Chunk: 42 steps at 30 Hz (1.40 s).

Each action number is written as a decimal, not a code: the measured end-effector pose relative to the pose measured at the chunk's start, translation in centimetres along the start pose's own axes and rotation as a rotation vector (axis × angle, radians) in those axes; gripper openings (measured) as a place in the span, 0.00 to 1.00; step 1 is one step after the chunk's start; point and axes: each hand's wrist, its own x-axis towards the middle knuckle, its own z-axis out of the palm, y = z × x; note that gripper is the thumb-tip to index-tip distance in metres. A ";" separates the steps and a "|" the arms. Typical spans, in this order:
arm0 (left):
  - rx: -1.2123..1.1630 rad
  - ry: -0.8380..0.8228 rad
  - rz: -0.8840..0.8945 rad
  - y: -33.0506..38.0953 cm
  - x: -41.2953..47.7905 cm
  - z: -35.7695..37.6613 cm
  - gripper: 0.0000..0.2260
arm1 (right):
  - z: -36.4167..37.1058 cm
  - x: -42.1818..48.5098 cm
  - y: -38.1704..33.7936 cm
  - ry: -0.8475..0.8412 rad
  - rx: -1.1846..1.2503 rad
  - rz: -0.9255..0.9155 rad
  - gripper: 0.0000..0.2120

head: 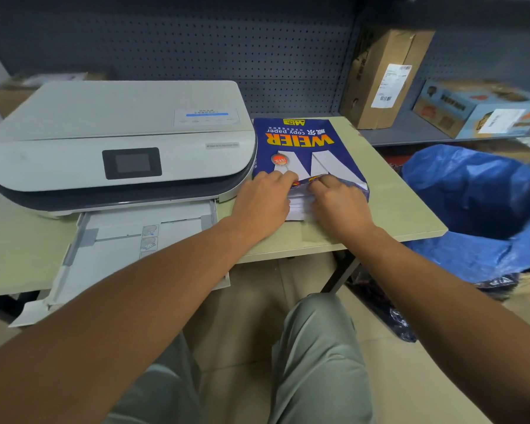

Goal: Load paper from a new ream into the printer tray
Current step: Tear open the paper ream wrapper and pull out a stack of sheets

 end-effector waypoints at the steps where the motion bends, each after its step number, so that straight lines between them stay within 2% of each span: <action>1: -0.004 0.001 -0.004 -0.1 0.0 0.1 0.16 | 0.0 -0.1 0.1 -0.001 0.016 0.004 0.12; 4: -0.026 0.008 -0.010 -0.2 -0.1 0.5 0.16 | 0.2 -0.3 0.7 0.008 0.090 -0.006 0.06; 11: -0.047 0.012 0.008 -0.6 -0.3 0.8 0.18 | -0.1 0.0 1.9 -0.113 0.131 -0.069 0.06; 22: -0.153 -0.066 0.173 -2.6 0.1 0.3 0.21 | -1.4 1.2 2.2 -0.201 0.247 -0.035 0.09; 34: -0.212 -0.042 0.205 -2.9 0.8 0.9 0.17 | -1.5 1.0 2.5 -0.149 0.294 -0.051 0.12; 42: -0.245 -0.015 0.219 -2.4 1.5 1.7 0.17 | -1.5 0.9 2.5 -0.081 0.300 -0.091 0.10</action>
